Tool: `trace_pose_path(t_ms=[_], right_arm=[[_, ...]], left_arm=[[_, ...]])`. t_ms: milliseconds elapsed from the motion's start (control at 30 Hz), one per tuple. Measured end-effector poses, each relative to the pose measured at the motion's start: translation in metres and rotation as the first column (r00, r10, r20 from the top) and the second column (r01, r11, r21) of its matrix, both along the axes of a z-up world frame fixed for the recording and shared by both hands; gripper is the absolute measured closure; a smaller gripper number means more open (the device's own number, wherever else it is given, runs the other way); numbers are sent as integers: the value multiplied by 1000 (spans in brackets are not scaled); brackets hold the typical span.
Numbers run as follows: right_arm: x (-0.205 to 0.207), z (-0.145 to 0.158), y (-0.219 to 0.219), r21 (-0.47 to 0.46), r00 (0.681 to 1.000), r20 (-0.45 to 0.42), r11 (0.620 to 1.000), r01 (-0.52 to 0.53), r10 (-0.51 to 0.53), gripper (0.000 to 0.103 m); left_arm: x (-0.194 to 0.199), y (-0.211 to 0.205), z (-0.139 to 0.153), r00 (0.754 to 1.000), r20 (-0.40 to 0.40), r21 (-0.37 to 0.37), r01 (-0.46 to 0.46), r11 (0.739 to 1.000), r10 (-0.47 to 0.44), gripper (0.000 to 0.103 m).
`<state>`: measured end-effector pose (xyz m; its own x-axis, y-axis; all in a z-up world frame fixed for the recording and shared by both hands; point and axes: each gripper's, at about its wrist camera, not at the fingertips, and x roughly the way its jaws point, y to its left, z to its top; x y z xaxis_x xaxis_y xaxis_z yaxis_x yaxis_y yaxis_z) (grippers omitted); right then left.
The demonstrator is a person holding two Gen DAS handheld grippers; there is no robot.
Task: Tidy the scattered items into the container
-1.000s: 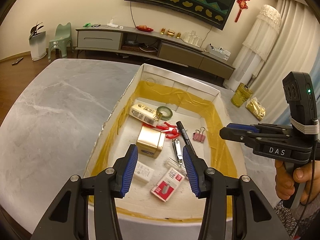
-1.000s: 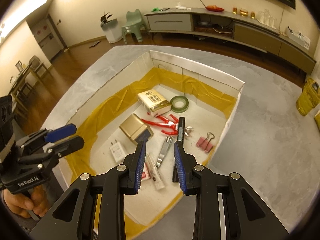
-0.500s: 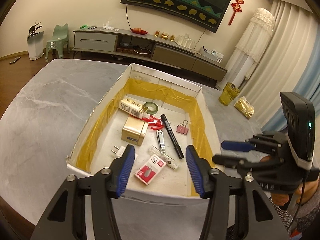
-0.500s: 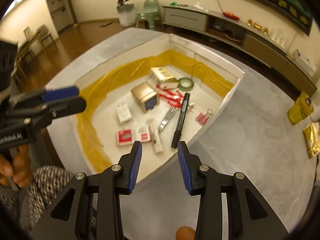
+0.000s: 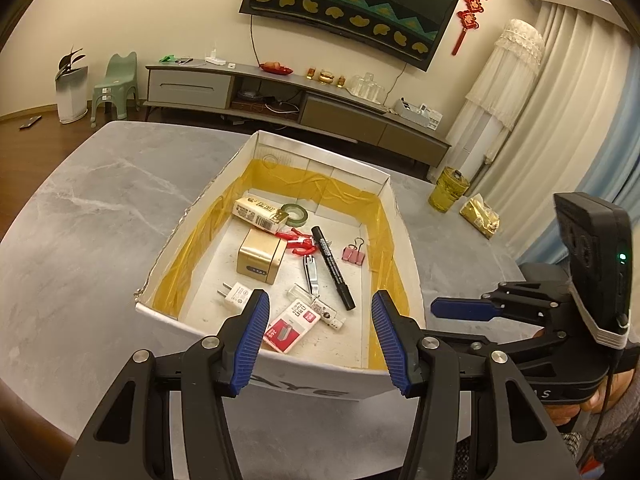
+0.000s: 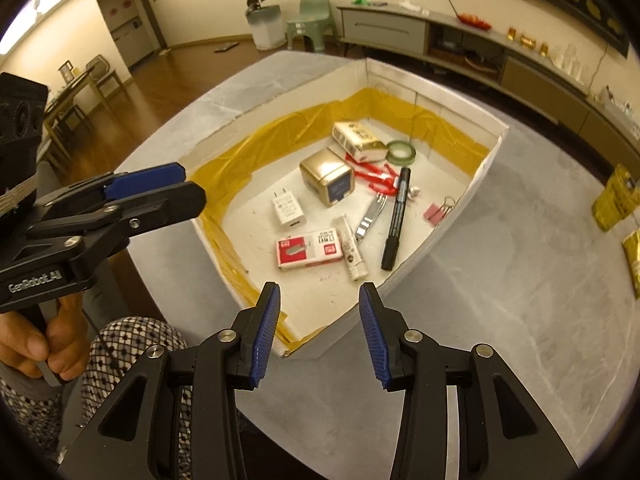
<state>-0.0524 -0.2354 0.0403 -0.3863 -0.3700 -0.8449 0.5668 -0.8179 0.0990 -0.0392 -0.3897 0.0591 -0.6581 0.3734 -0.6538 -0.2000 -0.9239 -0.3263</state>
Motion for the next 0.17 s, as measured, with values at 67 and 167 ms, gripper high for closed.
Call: trace_pose_path(t_ms=[67,167], right_arm=[[3,3,-2,18,1000,-21,1000,-6,6,59],[7,6,-4,51,999,-51,999,-9,11,59]], left_arm=[[1,0,-1,1000,3,2,-5,1000,5,48],[1,1,-4,1000,11,2,-4,1000,4,48]])
